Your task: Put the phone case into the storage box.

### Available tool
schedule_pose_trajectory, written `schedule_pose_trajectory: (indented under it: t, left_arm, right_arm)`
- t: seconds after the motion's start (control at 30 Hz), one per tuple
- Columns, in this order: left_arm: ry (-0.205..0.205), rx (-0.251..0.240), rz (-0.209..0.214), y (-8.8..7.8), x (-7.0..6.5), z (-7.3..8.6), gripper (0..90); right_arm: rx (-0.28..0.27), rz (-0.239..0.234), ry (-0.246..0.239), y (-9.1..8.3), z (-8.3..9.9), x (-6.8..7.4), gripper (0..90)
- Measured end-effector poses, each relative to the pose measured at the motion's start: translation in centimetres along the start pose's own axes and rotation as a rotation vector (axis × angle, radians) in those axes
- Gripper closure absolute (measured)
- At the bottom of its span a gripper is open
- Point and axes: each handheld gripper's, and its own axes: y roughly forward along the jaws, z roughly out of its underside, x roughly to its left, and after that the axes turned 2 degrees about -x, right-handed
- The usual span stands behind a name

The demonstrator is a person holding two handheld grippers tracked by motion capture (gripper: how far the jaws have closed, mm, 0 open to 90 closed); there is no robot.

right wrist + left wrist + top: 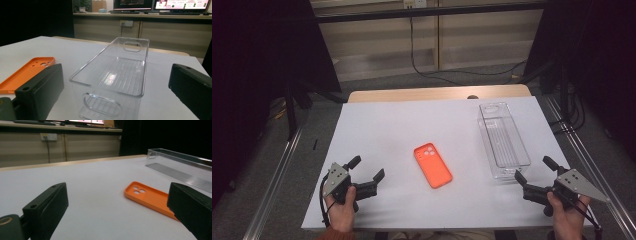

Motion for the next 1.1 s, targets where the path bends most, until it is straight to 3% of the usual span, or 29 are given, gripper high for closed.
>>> schedule_pose_trajectory:
  t: [0.07,0.13,0.17,0.2,0.27,0.3,0.37,0.47,0.57,0.8,0.83,0.97,1.1]
  left_arm:
    - [-0.016,0.001,0.023,0.2,0.0,-0.1,4.3]
    - [-0.003,0.011,0.025,0.3,0.0,-0.1,4.0]
    - [-0.028,0.026,0.059,0.3,-0.3,-0.4,4.5]
    - [-0.028,0.026,0.059,0.3,-0.3,-0.4,3.7]
    - [-0.036,0.0,0.097,0.3,-1.1,-0.8,3.1]
    - [-0.036,0.0,0.097,0.3,-1.1,-0.8,3.1]
    - [-0.007,-0.015,0.119,0.5,-1.5,-1.1,3.0]
    - [-0.019,-0.016,0.13,0.6,-1.7,-1.2,2.5]
    - [0.013,-0.036,0.156,1.1,-2.2,-1.5,2.1]
    - [0.057,-0.007,0.2,2.4,-3.1,-1.6,2.2]
    - [0.07,0.002,0.248,2.7,-3.3,-1.6,3.0]
    - [0.097,0.022,0.246,3.4,-3.8,-1.6,2.7]
    - [0.098,0.013,0.254,4.0,-4.2,-1.8,2.3]
  right_arm:
    - [0.002,0.002,0.002,0.0,0.0,0.0,0.0]
    - [0.001,0.001,0.003,0.1,0.0,0.0,0.0]
    - [0.001,-0.002,0.001,0.1,0.0,-0.1,0.0]
    - [0.002,-0.004,0.0,0.1,0.0,0.0,0.0]
    - [0.0,-0.007,0.003,0.0,0.0,0.0,0.0]
    - [-0.001,-0.008,0.002,0.0,0.0,0.0,0.0]
    - [-0.006,-0.013,0.003,0.0,0.0,0.1,0.0]
    - [0.0,-0.019,0.001,0.0,0.1,0.1,0.0]
    - [0.004,-0.018,0.004,0.0,0.1,0.0,0.0]
    - [0.004,-0.019,0.005,0.1,0.1,0.1,0.0]
    - [0.004,-0.019,0.005,0.0,0.1,0.1,0.0]
    - [0.012,-0.028,0.008,0.1,0.1,0.1,0.0]
    - [0.013,-0.029,0.009,0.1,0.1,0.1,0.0]
